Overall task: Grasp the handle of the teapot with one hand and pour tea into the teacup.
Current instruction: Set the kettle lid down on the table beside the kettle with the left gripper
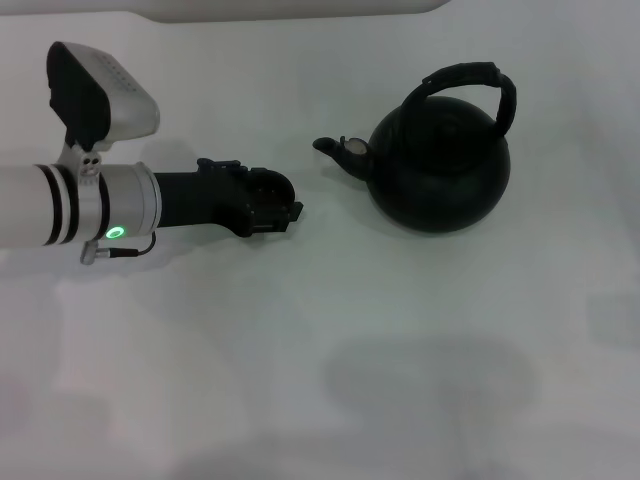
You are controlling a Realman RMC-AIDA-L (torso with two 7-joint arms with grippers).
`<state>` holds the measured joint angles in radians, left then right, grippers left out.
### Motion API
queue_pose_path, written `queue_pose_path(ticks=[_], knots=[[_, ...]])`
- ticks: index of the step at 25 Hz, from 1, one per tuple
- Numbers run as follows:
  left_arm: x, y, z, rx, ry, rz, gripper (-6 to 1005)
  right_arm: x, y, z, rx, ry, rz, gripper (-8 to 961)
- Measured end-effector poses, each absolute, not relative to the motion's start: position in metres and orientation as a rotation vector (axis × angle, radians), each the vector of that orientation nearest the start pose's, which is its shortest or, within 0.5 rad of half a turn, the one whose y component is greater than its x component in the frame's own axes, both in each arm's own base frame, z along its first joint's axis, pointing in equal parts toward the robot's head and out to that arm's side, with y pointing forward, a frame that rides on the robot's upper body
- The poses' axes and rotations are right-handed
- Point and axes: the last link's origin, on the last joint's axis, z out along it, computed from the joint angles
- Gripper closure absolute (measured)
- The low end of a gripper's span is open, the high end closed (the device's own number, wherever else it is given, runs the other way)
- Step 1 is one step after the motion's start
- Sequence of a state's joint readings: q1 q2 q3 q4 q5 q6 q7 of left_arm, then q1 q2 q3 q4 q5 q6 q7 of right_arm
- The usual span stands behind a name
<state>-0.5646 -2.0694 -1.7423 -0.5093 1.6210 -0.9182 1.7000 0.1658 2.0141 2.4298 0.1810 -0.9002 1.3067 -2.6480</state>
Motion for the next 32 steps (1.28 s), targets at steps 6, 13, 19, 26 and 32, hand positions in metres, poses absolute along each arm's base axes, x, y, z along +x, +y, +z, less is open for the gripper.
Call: queue_pose_path(ticks=[6, 13, 19, 26, 32], knots=[[-0.2664, 0.3542, -0.0866, -2.663, -0.685, -0.258, 291, 0.415, 0.2388, 0.0572, -1.566, 0.618, 0.625, 230], [-0.2668, 0.3552, -0.0865, -2.655, -0.685, -0.253, 290, 0.4145, 0.2399, 0.057, -1.568, 0.616, 0.626, 229], [-0.265, 0.3557, -0.0859, -2.662, -0.662, -0.256, 289, 0.4143, 0.2406, 0.0569, -1.569, 0.616, 0.625, 230], [-0.2637, 0.3554, -0.0864, -2.668, -0.649, -0.259, 288, 0.4143, 0.2407, 0.0568, -1.569, 0.617, 0.625, 229], [-0.2643, 0.3558, -0.0863, -2.663, -0.649, -0.255, 233, 0.4152, 0.2394, 0.0568, -1.567, 0.619, 0.621, 230]])
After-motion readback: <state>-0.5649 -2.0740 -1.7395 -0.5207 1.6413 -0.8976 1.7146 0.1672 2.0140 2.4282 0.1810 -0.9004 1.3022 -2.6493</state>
